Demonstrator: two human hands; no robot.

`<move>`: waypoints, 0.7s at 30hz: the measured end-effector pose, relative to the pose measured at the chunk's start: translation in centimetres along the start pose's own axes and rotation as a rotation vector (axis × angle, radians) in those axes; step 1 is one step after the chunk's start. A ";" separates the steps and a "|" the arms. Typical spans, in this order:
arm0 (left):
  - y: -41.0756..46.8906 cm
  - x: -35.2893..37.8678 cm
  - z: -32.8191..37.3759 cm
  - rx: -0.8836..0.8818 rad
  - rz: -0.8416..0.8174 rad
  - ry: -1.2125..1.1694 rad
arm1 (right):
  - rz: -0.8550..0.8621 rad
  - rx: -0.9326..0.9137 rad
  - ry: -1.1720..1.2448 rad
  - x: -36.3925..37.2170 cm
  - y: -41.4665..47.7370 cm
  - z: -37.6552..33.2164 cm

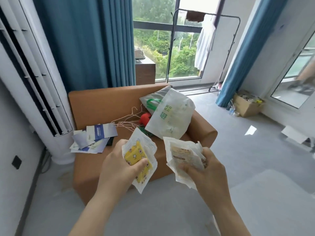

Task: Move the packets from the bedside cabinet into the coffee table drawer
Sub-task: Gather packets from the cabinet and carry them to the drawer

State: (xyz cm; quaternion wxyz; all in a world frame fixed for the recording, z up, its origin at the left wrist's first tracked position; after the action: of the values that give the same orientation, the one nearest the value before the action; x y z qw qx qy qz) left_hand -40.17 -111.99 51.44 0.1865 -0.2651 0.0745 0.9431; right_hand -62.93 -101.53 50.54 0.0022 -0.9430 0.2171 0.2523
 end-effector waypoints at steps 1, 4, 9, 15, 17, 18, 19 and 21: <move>1.8 1.2 0.7 0.006 -0.019 0.015 | 0.017 0.006 -0.005 -1.1 1.3 0.7; 6.7 4.6 2.6 0.011 -0.071 0.065 | 0.050 0.046 -0.010 -4.4 5.1 2.7; 13.2 9.6 5.5 0.026 -0.136 0.094 | 0.093 0.078 -0.032 -9.6 10.3 4.9; 21.2 14.9 7.9 0.043 -0.244 0.080 | 0.163 0.138 -0.016 -13.4 15.8 7.7; 24.2 16.6 8.2 0.049 -0.282 0.042 | 0.195 0.166 -0.021 -14.5 18.0 8.9; 25.8 17.3 8.5 0.053 -0.302 0.035 | 0.217 0.183 -0.024 -15.0 19.2 9.5; 27.4 18.1 8.8 0.062 -0.322 0.037 | 0.238 0.201 -0.028 -15.5 20.3 10.1; 30.7 19.4 9.5 0.095 -0.355 0.036 | 0.277 0.229 -0.039 -16.2 22.7 11.0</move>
State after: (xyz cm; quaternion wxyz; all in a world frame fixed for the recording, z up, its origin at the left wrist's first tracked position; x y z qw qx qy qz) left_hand -72.03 -131.89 50.58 0.3610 -0.2819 0.0746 0.8858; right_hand -90.10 -114.17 51.09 0.0793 -0.8925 0.3721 0.2422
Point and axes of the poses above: each hand's wrist, its own y-axis towards the middle knuckle, its own x-axis out of the palm, z = x × y, the point moved 8 cm from there along y, towards the middle knuckle, and after that the axes turned 12 degrees about -z, right-handed, at the moved point
